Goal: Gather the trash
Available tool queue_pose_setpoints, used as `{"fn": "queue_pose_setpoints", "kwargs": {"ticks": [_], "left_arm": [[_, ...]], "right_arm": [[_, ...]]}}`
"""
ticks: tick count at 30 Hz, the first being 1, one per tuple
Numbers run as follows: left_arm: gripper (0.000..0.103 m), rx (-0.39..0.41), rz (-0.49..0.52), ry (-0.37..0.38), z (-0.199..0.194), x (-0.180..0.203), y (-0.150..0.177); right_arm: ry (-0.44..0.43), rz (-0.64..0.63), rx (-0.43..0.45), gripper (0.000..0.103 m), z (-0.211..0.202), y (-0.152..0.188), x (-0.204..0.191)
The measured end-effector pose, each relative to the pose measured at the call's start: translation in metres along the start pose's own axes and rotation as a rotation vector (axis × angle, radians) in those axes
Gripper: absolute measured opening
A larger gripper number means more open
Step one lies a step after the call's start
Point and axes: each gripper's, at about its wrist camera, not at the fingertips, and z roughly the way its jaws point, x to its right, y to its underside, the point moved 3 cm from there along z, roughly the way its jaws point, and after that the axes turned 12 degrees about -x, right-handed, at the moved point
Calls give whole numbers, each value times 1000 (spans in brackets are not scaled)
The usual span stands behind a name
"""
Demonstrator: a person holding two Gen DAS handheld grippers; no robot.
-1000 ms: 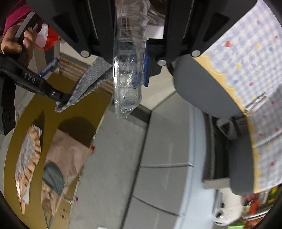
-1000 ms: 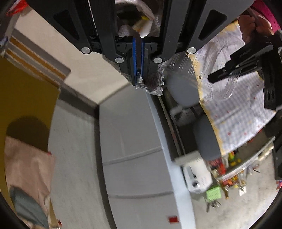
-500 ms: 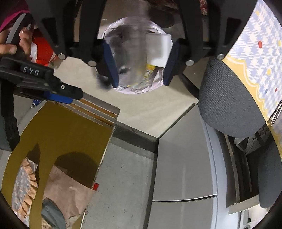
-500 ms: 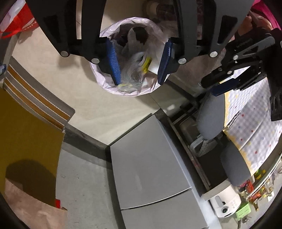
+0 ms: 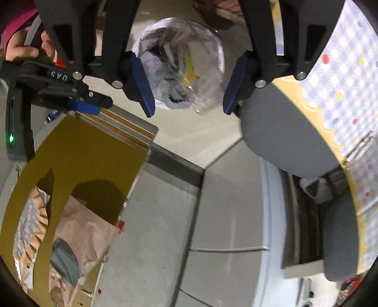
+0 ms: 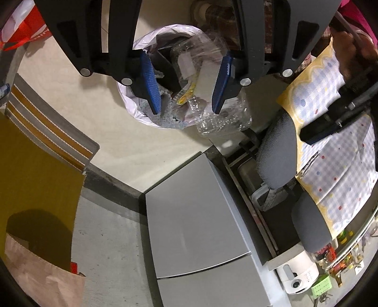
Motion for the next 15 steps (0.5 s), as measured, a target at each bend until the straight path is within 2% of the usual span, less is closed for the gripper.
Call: {"fn": "queue_pose_setpoints", "kwargs": {"ticks": [3,5,11,15], "left_arm": [[60,40,-27,-42,-19,-14,1],[71,67,-57,-87,-34,-27,3],[78,137,-151,-258,-77,-72,18],[81,137,-241,-333,-101,-102,34]], "right_arm": [[-21,-18,18,47,-7,1,-8],[-36,-34,35,47,-13,-1,-14],[-86,-98,90,58,-28,-15,-49],[-130,-175,92,59,-27,-19,-87]]}}
